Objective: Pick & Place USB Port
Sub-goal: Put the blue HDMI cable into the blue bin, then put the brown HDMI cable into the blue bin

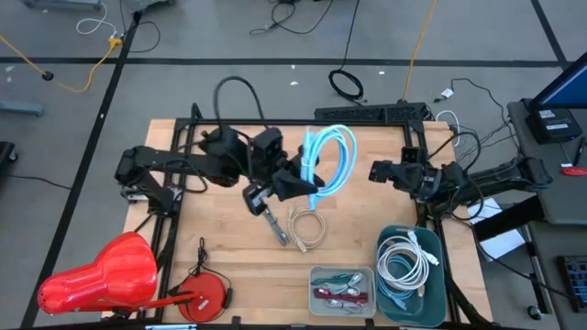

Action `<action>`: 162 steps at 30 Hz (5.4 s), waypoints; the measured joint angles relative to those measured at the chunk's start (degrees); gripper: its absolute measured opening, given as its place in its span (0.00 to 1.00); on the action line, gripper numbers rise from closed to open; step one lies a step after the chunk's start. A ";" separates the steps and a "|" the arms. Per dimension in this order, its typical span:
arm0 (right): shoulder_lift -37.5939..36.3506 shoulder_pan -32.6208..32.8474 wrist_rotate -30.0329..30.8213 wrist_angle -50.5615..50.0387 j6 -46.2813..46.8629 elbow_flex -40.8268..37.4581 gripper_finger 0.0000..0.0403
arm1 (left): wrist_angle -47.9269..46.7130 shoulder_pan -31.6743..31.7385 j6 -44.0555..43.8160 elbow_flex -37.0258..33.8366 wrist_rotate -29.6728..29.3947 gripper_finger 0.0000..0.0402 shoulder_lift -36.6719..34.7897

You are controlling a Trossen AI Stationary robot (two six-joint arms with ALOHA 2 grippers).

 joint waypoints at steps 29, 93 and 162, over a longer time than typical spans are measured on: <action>6.94 2.04 -1.32 -4.01 1.76 7.40 0.91 | 21.55 4.50 -19.26 -0.10 -1.47 0.13 15.65; -4.24 62.56 37.68 -95.39 55.13 10.94 0.03 | -53.13 -8.72 7.33 -0.09 -20.66 0.48 -19.09; 9.44 41.20 27.80 -160.15 48.31 50.83 0.49 | -94.11 -5.35 -19.45 -13.79 -44.30 0.47 -14.76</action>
